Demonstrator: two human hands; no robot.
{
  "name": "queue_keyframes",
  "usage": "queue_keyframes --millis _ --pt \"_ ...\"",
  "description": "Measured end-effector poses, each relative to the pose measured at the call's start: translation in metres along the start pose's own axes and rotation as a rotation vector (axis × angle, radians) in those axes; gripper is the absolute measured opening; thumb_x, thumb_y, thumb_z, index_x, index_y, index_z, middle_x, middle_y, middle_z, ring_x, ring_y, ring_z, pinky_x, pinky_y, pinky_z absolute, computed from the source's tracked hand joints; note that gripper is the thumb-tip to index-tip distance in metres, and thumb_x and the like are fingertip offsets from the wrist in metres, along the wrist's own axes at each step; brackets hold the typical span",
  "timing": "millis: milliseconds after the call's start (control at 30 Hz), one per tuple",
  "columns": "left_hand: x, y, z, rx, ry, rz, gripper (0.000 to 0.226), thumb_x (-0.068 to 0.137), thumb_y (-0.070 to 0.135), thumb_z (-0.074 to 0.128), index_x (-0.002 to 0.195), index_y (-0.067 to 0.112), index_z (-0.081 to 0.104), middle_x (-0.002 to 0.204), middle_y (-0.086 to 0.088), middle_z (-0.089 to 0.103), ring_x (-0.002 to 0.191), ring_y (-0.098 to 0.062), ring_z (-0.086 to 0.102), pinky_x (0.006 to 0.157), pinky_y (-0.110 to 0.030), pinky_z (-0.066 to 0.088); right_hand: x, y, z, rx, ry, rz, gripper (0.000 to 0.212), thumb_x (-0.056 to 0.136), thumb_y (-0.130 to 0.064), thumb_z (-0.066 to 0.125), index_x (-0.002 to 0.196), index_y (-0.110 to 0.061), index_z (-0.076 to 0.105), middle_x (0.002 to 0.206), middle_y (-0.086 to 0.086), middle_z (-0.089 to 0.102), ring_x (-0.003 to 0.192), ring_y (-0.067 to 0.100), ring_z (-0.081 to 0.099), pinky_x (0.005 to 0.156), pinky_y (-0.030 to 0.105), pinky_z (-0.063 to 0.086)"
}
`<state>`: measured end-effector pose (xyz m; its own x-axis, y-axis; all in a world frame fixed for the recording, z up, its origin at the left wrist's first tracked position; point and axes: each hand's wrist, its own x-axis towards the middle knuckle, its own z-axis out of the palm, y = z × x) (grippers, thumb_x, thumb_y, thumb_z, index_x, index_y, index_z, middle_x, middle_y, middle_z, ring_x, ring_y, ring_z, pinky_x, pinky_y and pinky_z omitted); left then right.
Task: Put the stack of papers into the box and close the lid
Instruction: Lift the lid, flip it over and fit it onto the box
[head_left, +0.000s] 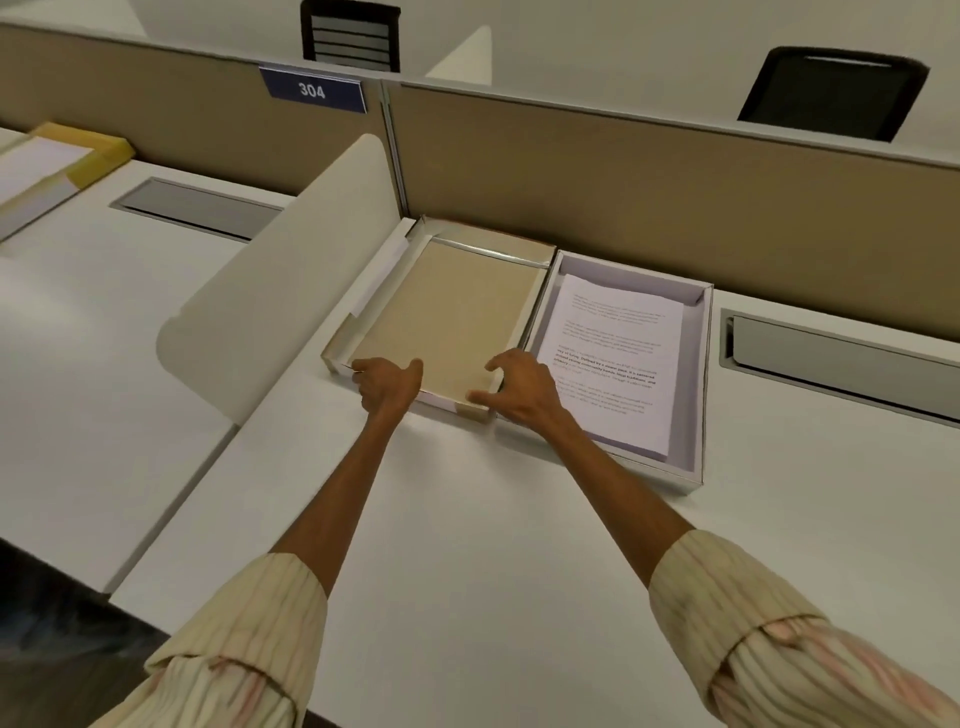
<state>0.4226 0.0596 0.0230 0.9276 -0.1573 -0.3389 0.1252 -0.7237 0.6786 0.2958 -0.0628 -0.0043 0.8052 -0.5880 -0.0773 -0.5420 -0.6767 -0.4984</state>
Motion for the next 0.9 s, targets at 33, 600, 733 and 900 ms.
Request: queue_keyframes --millis 33,600,733,900 --pt "0.002 -0.001 0.0 -0.035 0.009 -0.028 0.087 0.081 0.028 0.071 0.139 -0.01 0.017 0.139 -0.028 0.039 0.121 -0.044 0.051 0.095 -0.047 0.048 -0.001 -0.002 0.005 -0.009 -0.012 -0.016 0.063 0.074 -0.059 0.069 0.119 -0.015 0.064 0.13 0.007 0.061 0.125 0.025 0.048 0.098 0.039 0.04" --pt "-0.008 -0.002 0.017 -0.469 -0.026 -0.037 0.064 0.078 -0.004 0.059 0.13 0.002 0.024 0.138 -0.025 0.046 0.119 -0.039 0.054 0.1 -0.042 0.05 -0.011 0.005 0.022 0.018 -0.032 0.023 0.039 0.081 -0.055 0.064 0.09 -0.021 0.079 0.111 0.005 0.073 0.141 0.025 0.033 0.113 0.048 0.024" --pt "-0.014 -0.006 0.02 -0.544 0.021 0.057 0.061 0.07 -0.011 0.062 0.118 0.009 0.029 0.122 -0.022 0.053 0.094 -0.03 0.061 0.081 -0.033 0.055 -0.01 0.008 0.016 0.009 -0.094 0.036 0.034 0.081 -0.05 0.067 0.101 -0.024 0.076 0.133 0.007 0.062 0.143 0.024 0.031 0.113 0.05 0.024" --pt "-0.023 -0.004 0.016 -0.525 0.021 0.272 0.073 0.063 -0.013 0.068 0.127 0.006 0.036 0.125 -0.016 0.047 0.112 -0.036 0.055 0.091 -0.044 0.057 -0.008 -0.003 -0.015 0.246 -0.076 0.082 0.055 0.084 -0.062 0.056 0.115 -0.019 0.07 0.128 0.002 0.066 0.122 0.023 0.058 0.101 0.044 0.046"
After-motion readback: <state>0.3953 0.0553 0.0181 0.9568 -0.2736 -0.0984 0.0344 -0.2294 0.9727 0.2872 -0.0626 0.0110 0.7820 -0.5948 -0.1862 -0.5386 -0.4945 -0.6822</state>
